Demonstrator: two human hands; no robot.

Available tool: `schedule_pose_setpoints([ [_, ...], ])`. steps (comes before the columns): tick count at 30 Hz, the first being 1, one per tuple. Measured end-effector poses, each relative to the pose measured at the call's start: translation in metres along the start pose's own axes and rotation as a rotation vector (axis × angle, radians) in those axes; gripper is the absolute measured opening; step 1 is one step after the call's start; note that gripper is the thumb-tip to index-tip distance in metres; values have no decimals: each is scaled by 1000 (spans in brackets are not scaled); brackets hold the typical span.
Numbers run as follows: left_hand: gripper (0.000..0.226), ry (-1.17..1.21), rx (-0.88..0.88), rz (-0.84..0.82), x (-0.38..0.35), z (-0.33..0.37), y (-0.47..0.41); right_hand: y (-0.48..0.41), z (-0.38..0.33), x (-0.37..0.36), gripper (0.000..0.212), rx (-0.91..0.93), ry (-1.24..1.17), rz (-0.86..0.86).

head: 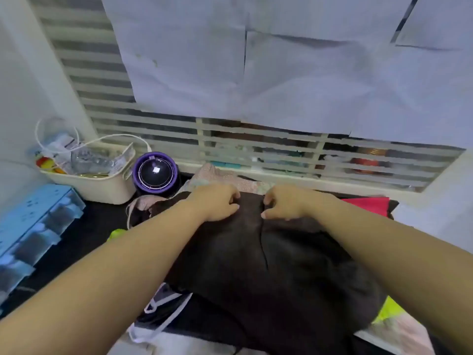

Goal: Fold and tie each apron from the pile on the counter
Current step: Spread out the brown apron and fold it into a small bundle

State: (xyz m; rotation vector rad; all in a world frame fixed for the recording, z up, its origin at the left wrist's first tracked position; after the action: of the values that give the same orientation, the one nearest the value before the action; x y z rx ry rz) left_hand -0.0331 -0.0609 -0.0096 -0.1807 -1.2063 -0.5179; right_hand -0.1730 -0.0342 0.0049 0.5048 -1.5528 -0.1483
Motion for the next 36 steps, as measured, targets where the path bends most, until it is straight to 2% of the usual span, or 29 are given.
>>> schedule_pose_setpoints([
  [2,47,-45,9,-94,-16,-3,-1,-6,3,-15,60,-22,27,-16],
  [5,58,-101,37,-142,-36,-12,3,-9,7,-49,80,-42,-8,-78],
  [7,61,-96,19,-165,-49,-15,6,-13,11,-70,82,-55,2,-102],
  [10,62,-70,-23,-192,-67,-17,14,-18,15,-85,67,-77,33,-16],
  [14,72,-48,-63,-216,-88,-17,22,-25,22,-88,28,-118,-36,174],
  [19,112,-136,-107,-204,-102,-19,31,-24,28,-59,12,-99,-236,385],
  [21,123,-140,-134,-140,-96,-15,32,-15,27,-36,11,-90,-313,492],
  [26,131,-53,-330,154,-49,20,27,14,27,37,9,-66,-413,707],
  [29,138,-231,-469,266,-31,34,31,31,33,78,9,-63,-421,773],
  [31,138,-374,-503,274,-25,31,32,41,36,99,9,-57,-437,804],
  [32,134,-413,-514,286,-21,29,33,46,37,109,10,-49,-437,827],
  [35,97,-459,-542,436,3,29,38,60,40,128,13,-54,-449,869],
  [36,93,-432,-524,466,13,29,38,63,41,133,13,-56,-450,884],
])
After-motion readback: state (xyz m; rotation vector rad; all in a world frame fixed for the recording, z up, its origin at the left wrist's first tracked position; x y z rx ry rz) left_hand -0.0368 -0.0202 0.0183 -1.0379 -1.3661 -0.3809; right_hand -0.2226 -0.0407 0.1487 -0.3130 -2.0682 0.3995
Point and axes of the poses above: each hand's wrist, its own y-axis away from the middle knuckle, its own x-axis out of the back of the hand, z = x × y, the point moved 7 cm from there along -y, towards the middle knuckle, and after that the axes turned 7 degrees about y, right-handed, at the moved point
